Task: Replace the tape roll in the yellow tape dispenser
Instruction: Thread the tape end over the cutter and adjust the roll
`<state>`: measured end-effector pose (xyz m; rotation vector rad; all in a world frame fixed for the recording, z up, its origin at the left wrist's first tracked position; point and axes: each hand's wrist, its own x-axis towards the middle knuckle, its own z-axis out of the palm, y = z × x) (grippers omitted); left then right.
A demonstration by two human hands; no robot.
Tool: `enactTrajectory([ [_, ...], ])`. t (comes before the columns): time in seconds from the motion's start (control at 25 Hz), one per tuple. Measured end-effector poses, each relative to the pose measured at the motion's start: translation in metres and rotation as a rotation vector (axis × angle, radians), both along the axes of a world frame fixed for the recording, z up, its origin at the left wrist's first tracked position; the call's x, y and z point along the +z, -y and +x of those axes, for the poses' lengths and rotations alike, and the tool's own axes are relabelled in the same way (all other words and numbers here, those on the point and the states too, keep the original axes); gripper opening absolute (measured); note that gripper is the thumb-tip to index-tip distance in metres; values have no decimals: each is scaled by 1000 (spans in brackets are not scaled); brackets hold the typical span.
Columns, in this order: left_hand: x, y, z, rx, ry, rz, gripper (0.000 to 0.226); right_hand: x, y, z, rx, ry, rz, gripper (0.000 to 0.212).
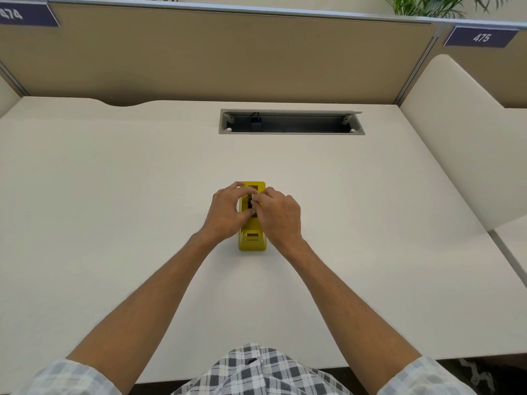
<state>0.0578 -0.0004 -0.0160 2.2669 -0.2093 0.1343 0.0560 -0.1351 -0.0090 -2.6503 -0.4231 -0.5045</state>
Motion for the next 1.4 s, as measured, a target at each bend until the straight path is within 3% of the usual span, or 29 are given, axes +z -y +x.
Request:
enactTrajectory([
  [0.16, 0, 0, 0, 6, 6, -5, 32, -2, 0, 1, -10, 28, 23, 10],
  [0.52, 1, -1, -1, 8, 0, -5, 32, -9, 0, 1, -19, -98, 13, 23],
  [0.76, 2, 0, -2, 1, 5, -38, 29, -8, 4, -3, -10, -191, 185, 23],
  [1.4, -1, -2, 0, 4, -8, -16, 32, -4, 8, 0, -43, -296, 298, 16],
])
